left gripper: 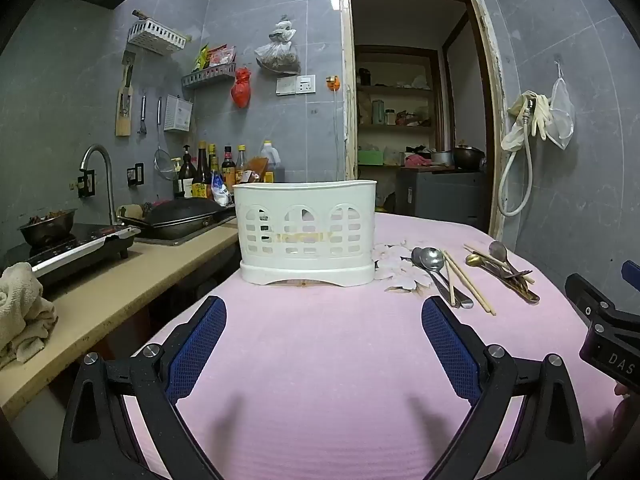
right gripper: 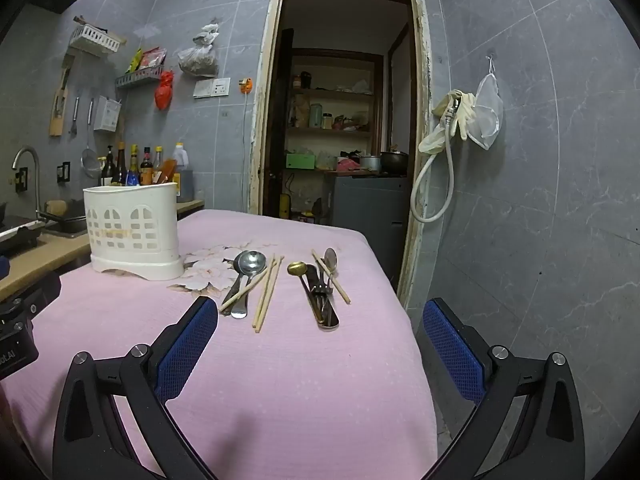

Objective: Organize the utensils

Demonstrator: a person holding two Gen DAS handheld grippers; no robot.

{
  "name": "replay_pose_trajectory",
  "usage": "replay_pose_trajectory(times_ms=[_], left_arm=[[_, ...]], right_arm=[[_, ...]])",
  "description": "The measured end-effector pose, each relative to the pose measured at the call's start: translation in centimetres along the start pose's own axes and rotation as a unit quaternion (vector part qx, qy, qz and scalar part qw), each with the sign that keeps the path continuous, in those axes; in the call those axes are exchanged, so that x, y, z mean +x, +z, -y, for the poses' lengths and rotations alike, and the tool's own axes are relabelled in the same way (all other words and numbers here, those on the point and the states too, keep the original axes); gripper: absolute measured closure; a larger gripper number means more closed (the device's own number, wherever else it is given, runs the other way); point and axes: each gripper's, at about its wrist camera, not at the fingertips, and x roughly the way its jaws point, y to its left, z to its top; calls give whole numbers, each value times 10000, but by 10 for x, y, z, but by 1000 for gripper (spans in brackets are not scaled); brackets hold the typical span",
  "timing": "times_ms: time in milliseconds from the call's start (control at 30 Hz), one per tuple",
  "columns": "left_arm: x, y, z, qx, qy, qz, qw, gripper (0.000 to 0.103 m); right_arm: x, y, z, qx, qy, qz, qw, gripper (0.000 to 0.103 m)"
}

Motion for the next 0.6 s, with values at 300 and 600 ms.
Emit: replay_pose_trajectory(times_ms=[300,600], left_arm=[[-4,2,0,-5,-29,-14,10000,7],[0,1,4,4,-43,-18,10000,7]], right_arm=[[-1,-1,1,-29,-11,7,10000,0],[0,-2,0,-18,-9,-3,10000,0]])
